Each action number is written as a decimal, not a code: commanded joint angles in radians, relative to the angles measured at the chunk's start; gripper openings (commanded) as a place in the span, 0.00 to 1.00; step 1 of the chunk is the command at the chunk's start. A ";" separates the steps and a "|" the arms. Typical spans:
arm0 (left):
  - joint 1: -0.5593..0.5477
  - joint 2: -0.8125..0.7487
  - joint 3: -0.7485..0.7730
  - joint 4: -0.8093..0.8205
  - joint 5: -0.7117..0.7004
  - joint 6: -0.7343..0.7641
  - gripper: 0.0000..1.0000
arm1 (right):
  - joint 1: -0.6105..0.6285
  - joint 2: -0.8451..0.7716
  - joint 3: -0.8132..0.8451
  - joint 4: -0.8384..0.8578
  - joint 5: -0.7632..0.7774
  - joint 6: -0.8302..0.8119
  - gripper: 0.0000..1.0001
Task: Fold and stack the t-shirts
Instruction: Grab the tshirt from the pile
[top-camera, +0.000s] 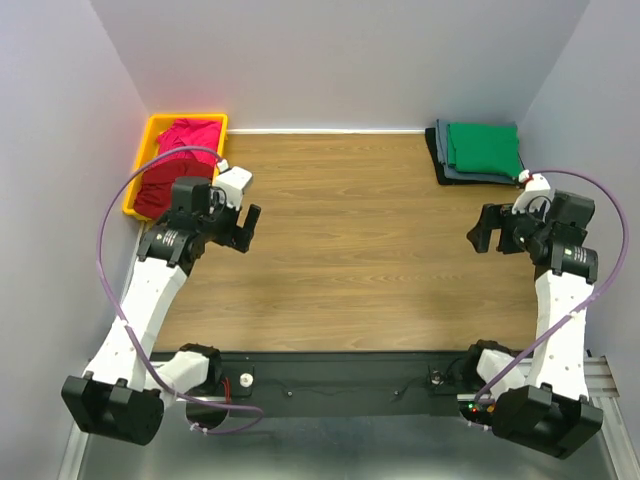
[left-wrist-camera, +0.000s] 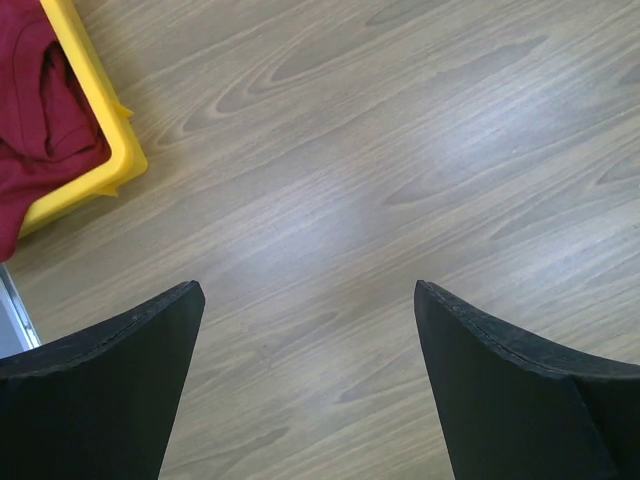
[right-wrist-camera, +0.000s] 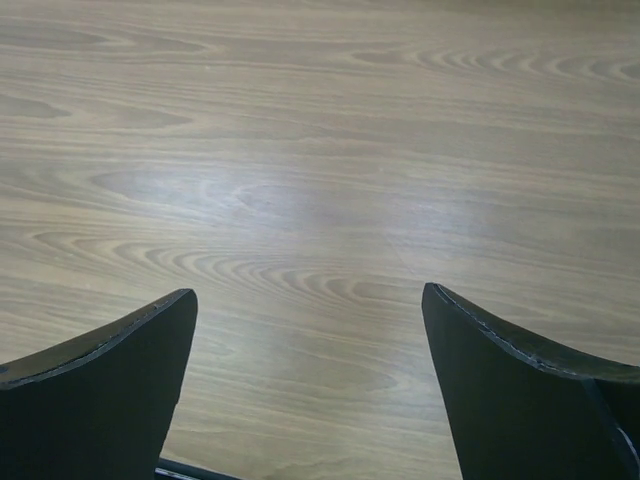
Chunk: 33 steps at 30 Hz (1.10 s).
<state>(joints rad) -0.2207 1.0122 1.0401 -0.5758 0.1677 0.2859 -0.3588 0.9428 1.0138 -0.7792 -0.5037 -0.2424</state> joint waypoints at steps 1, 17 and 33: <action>0.015 0.054 0.124 -0.003 0.007 0.024 0.99 | 0.000 -0.030 -0.003 0.009 -0.099 0.011 1.00; 0.412 0.983 0.975 -0.096 0.064 0.182 0.99 | 0.000 0.197 0.023 0.021 -0.110 0.032 1.00; 0.454 1.261 0.960 -0.008 0.007 0.202 0.52 | 0.000 0.254 0.057 0.023 -0.070 0.052 1.00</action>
<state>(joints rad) 0.2218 2.3024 1.9984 -0.5690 0.1432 0.4835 -0.3588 1.2045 1.0138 -0.7773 -0.5789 -0.2016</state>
